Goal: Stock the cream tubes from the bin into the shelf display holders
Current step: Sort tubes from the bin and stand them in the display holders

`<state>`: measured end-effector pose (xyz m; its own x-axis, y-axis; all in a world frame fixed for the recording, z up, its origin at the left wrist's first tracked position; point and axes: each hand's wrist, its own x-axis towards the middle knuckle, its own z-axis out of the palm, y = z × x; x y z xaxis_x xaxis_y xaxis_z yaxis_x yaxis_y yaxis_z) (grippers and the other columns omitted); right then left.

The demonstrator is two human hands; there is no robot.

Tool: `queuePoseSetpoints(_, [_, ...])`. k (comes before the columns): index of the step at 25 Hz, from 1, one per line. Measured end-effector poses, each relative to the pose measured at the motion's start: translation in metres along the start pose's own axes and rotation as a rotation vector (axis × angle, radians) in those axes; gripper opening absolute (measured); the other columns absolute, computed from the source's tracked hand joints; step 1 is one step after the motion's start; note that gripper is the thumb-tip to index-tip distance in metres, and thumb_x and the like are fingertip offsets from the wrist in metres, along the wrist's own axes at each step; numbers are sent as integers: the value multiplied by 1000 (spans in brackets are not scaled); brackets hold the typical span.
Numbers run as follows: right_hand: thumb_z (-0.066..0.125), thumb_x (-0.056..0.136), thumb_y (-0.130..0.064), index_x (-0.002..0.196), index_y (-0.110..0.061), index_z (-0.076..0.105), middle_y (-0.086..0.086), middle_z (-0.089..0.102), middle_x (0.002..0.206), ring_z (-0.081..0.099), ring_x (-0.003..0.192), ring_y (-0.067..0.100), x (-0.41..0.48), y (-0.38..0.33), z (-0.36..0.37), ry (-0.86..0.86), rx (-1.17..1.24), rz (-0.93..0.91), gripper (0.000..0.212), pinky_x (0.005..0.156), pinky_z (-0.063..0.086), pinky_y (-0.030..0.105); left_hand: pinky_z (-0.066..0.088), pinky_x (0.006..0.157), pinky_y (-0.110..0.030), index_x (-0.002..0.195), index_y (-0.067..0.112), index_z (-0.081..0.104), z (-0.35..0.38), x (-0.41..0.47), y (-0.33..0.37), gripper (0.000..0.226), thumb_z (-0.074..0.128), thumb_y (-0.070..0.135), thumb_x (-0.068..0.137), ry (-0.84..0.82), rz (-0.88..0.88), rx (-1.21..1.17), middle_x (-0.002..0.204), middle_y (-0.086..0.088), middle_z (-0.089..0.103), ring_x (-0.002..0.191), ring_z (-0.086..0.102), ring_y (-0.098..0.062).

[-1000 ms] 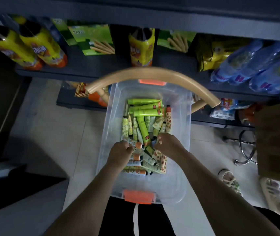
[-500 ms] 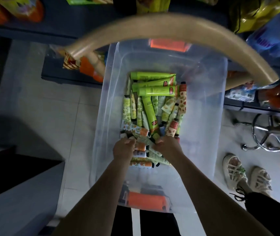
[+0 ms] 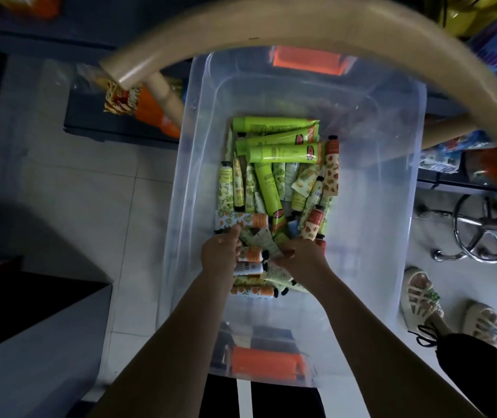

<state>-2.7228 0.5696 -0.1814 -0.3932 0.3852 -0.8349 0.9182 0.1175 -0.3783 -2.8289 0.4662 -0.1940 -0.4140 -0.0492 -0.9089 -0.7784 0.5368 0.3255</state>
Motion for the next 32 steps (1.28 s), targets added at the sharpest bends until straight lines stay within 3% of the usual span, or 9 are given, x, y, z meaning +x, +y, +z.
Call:
queuePoseSetpoints(5, [72, 80, -19, 97, -10, 70, 4, 65, 78, 51, 57, 13, -18, -10, -28, 97, 546, 117, 19, 53, 41, 24, 34, 45, -24, 60, 11, 56, 14, 2, 19, 44, 66, 48, 80, 12, -107, -40, 56, -3, 53, 39, 39, -11])
queuePoseSetpoints(9, [70, 83, -25, 89, -16, 69, 20, 67, 92, 57, 77, 21, -15, -16, -35, 24, 678, 70, 11, 70, 45, 29, 45, 54, -30, 110, -2, 63, 28, 10, 34, 64, 64, 54, 79, 56, -155, 19, 69, -7, 64, 53, 56, -20])
queuePoseSetpoints(12, [69, 83, -26, 93, -12, 66, 15, 67, 91, 58, 78, 22, -6, -11, -32, 26, 714, 73, 18, 65, 48, 28, 41, 50, -29, 107, 1, 63, 23, 13, 38, 63, 61, 57, 78, 58, -122, 172, 58, -6, 52, 48, 48, -18])
queuePoseSetpoints(16, [74, 76, -34, 103, -3, 62, 32, 64, 99, 55, 69, 25, -2, -6, -28, 58, 786, 42, 42, 53, 41, 29, 53, 89, -42, 122, 1, 50, 12, 8, 36, 67, 64, 50, 79, 8, 118, 212, 112, -14, 63, 96, 65, -28])
queuePoseSetpoints(19, [69, 84, -28, 110, 5, 52, 16, 64, 73, 55, 47, 15, -14, -17, -36, 103, 864, -9, 46, 44, 42, 23, 53, 86, -37, 107, 6, 51, 3, -13, 45, 42, 64, 38, 84, -45, 292, 159, 87, -4, 57, 70, 56, -15])
queuePoseSetpoints(22, [54, 92, -40, 105, -6, 51, 10, 57, 77, 52, 53, 15, -30, -37, -48, 186, 857, -82, 37, 44, 42, 21, 47, 59, -11, 80, 17, 45, -6, -52, 60, 27, 62, 38, 86, -91, 503, 257, 75, 3, 51, 65, 50, -10])
queuePoseSetpoints(26, [45, 97, -37, 99, -8, 55, 11, 51, 81, 48, 66, 20, -66, -71, -79, 257, 858, -175, 30, 47, 41, 22, 52, 65, -36, 78, 22, 48, -19, -110, 86, 32, 58, 53, 82, -109, 673, 240, 74, 4, 53, 69, 57, -20])
queuePoseSetpoints(29, [48, 96, -37, 65, -22, 42, -6, 34, 60, 33, 55, 9, -109, -97, -108, 275, 803, -285, 35, 52, 28, 24, 51, 64, -36, 81, 22, 49, -33, -158, 111, 22, 53, 41, 91, -107, 746, 167, 74, 2, 52, 67, 56, -17])
queuePoseSetpoints(32, [59, 89, -41, 65, -20, 49, -1, 41, 61, 39, 59, 14, -149, -119, -131, 312, 869, -370, 34, 61, 30, 29, 50, 74, -44, 79, 28, 50, -51, -206, 138, 20, 56, 44, 89, -133, 830, 133, 78, 0, 55, 75, 57, -21])
